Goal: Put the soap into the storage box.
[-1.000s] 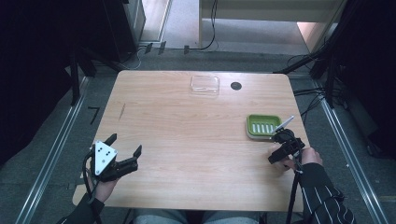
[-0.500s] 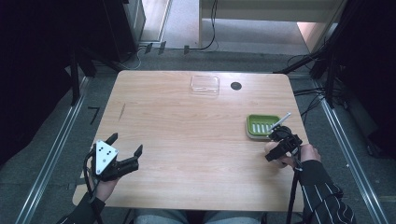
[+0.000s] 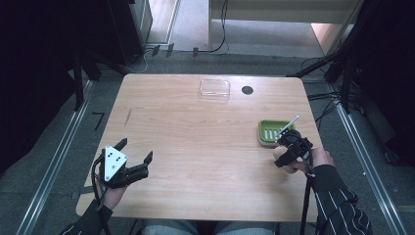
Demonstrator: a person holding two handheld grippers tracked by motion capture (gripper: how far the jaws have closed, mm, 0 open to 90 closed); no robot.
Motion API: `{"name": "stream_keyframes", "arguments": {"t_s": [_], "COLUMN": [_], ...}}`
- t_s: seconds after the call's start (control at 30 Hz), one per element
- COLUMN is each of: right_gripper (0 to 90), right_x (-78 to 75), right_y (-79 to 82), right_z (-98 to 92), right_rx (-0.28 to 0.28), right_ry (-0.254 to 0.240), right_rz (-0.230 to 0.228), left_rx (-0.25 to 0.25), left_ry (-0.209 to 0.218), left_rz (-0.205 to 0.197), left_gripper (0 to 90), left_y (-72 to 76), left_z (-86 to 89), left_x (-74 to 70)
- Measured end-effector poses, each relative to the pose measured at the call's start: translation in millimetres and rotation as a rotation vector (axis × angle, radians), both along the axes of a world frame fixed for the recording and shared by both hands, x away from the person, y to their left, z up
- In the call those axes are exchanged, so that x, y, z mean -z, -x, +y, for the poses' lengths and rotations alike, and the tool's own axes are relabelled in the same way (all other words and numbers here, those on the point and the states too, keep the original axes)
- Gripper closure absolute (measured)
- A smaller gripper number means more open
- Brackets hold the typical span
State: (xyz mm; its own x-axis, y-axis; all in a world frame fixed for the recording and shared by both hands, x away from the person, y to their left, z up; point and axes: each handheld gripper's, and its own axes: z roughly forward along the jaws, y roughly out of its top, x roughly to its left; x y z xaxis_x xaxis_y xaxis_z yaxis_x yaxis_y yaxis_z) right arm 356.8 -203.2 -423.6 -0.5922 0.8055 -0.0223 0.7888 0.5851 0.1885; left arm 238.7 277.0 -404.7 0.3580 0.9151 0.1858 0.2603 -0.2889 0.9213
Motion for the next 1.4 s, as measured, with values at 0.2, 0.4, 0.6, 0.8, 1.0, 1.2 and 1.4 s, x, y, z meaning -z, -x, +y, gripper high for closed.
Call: {"name": "stream_keyframes", "arguments": {"t_s": [0.2,0.4,0.6,0.8,1.0,1.2,1.4], "right_gripper": [33.6,33.6,33.6,33.6,33.6,33.6,33.6], "right_x": [-6.6,-12.1,-16.7,-20.2,-22.1,-24.4,-26.0], "right_y": [-4.5,-8.8,-13.9,-18.9,-25.5,-32.7,-37.6], "right_z": [3.4,7.1,8.8,9.7,11.3,12.0,12.6], "right_rx": [-0.017,-0.044,-0.058,-0.073,-0.09,-0.097,-0.103], "right_ry": [-0.005,-0.006,-0.005,0.0,0.003,0.01,0.012], "right_rz": [-0.013,-0.027,-0.036,-0.042,-0.05,-0.056,-0.059], "left_rx": [0.0,-0.002,-0.002,-0.002,-0.001,-0.001,-0.003], "left_ry": [0.0,-0.001,-0.001,-0.001,-0.001,0.0,0.0], "left_rz": [0.003,0.005,0.005,0.007,0.008,0.01,0.01], "left_gripper": [13.3,13.3,13.3,13.3,13.3,13.3,13.3], "left_y": [-0.5,-0.9,-1.1,-1.5,-2.2,-2.8,-2.9], "left_z": [0.2,-0.2,-0.5,-0.5,-0.7,-0.1,-0.4], "left_x": [0.0,0.3,0.4,0.7,0.8,1.2,1.4]}}
